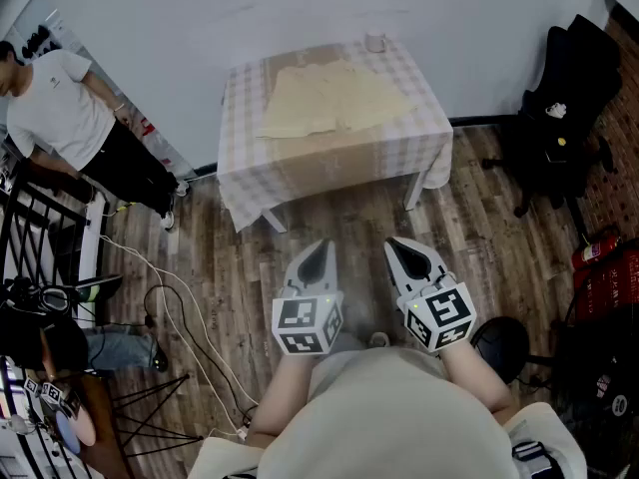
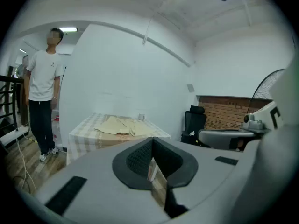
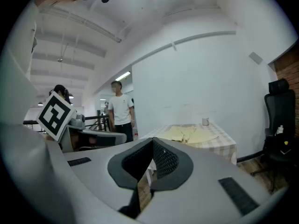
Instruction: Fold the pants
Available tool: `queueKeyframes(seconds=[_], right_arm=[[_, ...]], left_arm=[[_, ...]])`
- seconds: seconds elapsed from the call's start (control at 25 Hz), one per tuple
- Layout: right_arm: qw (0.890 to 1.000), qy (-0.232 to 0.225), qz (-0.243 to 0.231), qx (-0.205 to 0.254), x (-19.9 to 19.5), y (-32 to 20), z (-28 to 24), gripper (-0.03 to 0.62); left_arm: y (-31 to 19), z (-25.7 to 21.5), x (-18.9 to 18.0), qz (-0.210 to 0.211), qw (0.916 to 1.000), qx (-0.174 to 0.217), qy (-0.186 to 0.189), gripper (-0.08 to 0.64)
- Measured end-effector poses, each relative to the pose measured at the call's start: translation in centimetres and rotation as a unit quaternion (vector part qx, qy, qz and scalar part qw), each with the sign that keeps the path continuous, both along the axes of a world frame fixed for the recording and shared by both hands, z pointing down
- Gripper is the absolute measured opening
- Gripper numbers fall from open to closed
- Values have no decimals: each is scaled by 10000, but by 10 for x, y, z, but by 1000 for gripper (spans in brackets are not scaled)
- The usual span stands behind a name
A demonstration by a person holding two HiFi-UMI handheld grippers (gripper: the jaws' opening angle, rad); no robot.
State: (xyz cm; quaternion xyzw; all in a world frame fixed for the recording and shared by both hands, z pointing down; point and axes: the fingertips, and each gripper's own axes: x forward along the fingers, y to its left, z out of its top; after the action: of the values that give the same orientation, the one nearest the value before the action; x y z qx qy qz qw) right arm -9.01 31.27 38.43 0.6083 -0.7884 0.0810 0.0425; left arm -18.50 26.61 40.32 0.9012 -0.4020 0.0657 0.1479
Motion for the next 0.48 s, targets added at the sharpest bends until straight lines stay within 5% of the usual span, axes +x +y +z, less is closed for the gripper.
queueKeyframes(seconds=[0.48], right_arm=[[9998,131,-128,111,0,16,2,0]], left_arm=[[21,-1,-9,-183,9998,112,-28,5]])
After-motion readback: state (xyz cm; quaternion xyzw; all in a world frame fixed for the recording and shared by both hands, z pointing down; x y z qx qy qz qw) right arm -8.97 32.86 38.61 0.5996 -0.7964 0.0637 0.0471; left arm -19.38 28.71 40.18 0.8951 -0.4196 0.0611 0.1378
